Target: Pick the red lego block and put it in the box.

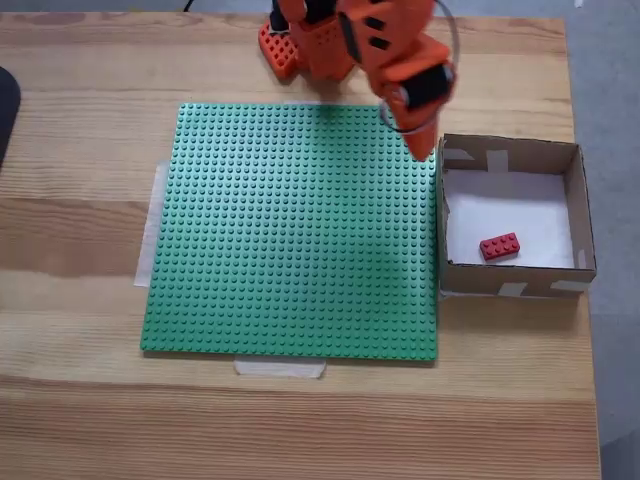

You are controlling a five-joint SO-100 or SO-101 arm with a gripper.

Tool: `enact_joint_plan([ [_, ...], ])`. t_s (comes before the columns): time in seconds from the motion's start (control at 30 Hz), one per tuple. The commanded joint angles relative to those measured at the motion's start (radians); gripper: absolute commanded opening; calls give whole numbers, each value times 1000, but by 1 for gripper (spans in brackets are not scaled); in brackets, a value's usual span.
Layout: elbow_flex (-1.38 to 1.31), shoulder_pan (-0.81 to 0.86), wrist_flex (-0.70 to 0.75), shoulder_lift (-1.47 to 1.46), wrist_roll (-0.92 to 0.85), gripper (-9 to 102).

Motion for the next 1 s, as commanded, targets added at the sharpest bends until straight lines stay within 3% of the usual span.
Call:
enact_joint_plan([
  [0.0,84,69,-34,123,-11,-1],
  [0.33,364,327,-112,342,-17,-1],
  [0.97,796,515,-239,724,-60,-1],
])
